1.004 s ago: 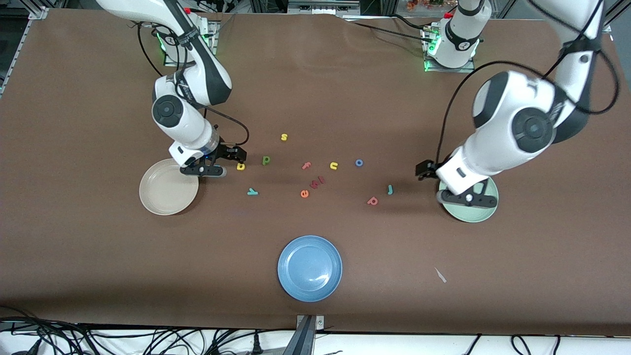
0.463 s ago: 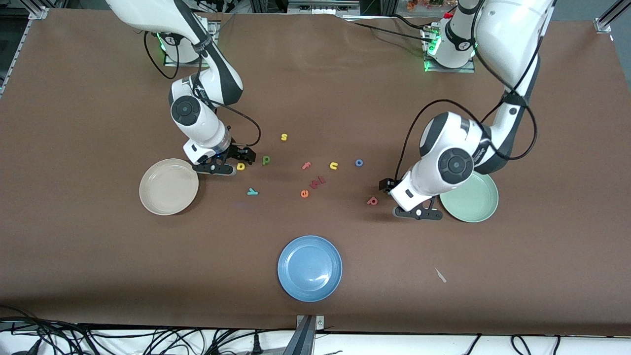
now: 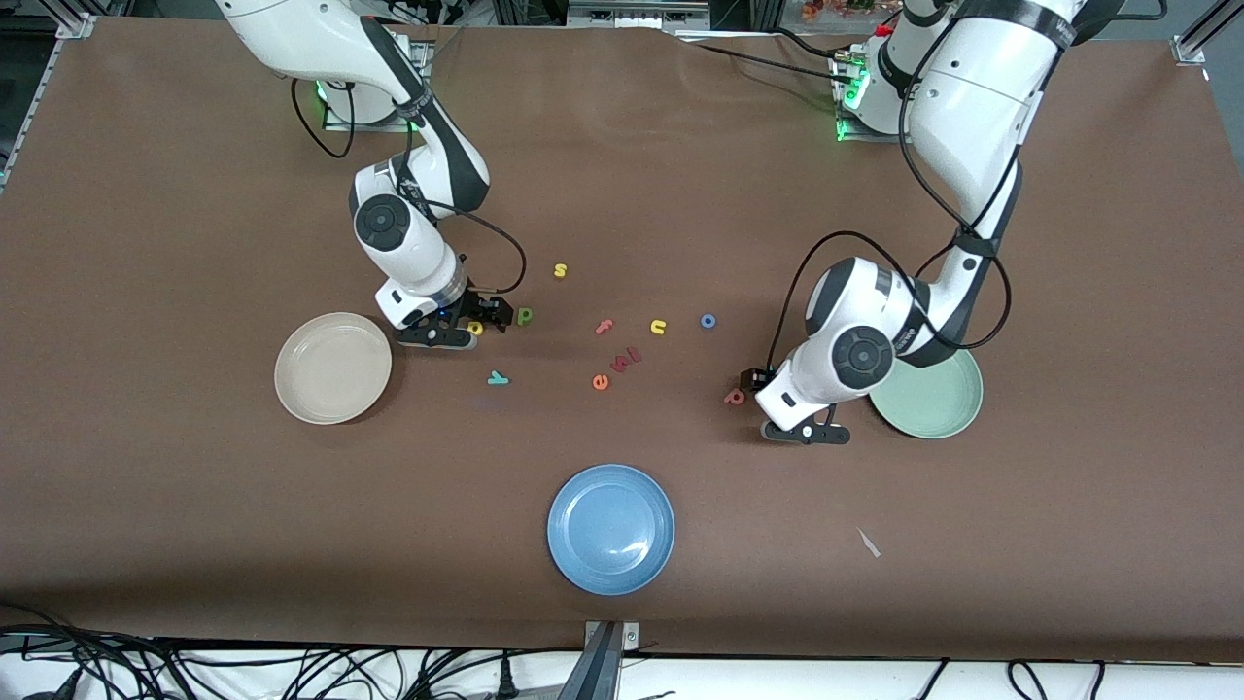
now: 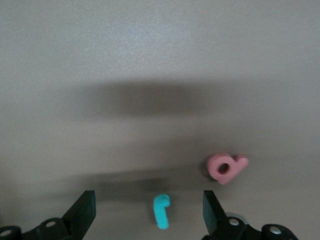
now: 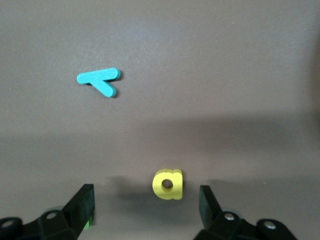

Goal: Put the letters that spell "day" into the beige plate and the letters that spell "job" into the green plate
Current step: 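Lower the right gripper to the yellow a while the left gripper lowers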

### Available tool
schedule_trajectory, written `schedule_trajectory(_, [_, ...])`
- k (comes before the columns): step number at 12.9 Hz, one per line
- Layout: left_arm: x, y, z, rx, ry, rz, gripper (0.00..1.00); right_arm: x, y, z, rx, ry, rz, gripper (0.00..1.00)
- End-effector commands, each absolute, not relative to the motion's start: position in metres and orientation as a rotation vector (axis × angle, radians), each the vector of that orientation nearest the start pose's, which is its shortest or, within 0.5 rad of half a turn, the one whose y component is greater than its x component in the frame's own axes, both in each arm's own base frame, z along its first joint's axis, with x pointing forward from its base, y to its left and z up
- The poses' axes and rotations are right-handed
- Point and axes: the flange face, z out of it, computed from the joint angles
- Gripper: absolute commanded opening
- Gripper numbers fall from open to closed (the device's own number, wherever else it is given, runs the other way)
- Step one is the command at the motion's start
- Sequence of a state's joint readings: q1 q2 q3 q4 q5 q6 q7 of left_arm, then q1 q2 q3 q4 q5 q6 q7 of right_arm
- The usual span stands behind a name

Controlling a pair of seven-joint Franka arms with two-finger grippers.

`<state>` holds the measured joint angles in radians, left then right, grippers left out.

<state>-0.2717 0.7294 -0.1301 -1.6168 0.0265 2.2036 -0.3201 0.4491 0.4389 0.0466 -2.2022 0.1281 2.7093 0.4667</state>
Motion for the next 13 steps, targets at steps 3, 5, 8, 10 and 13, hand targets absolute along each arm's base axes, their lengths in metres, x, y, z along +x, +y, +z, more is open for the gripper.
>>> schedule_trajectory(3, [0.616,-0.269,0.181,-3.070,0.072,0.222,0.90,0.497,0.256,0.177,-3.076,0.077,-0.072,0.89])
schedule_trajectory(5, [0.605,-0.270,0.181,-3.058,0.085,0.248,0.82,0.497,0.255,0.171,-3.088,0.052,-0.073,0.87])
schedule_trajectory(8, [0.601,-0.269,0.177,-3.053,0.074,0.266,0.65,0.498,0.254,0.171,-3.091,0.049,-0.076,0.80])
schedule_trajectory(10, [0.595,-0.271,0.184,-3.044,0.068,0.290,0.63,0.498,0.254,0.171,-3.091,0.049,-0.076,0.72])
schedule_trajectory(13, [0.591,-0.272,0.189,-3.035,0.069,0.325,0.58,0.497,0.253,0.171,-3.092,0.051,-0.071,0.64])
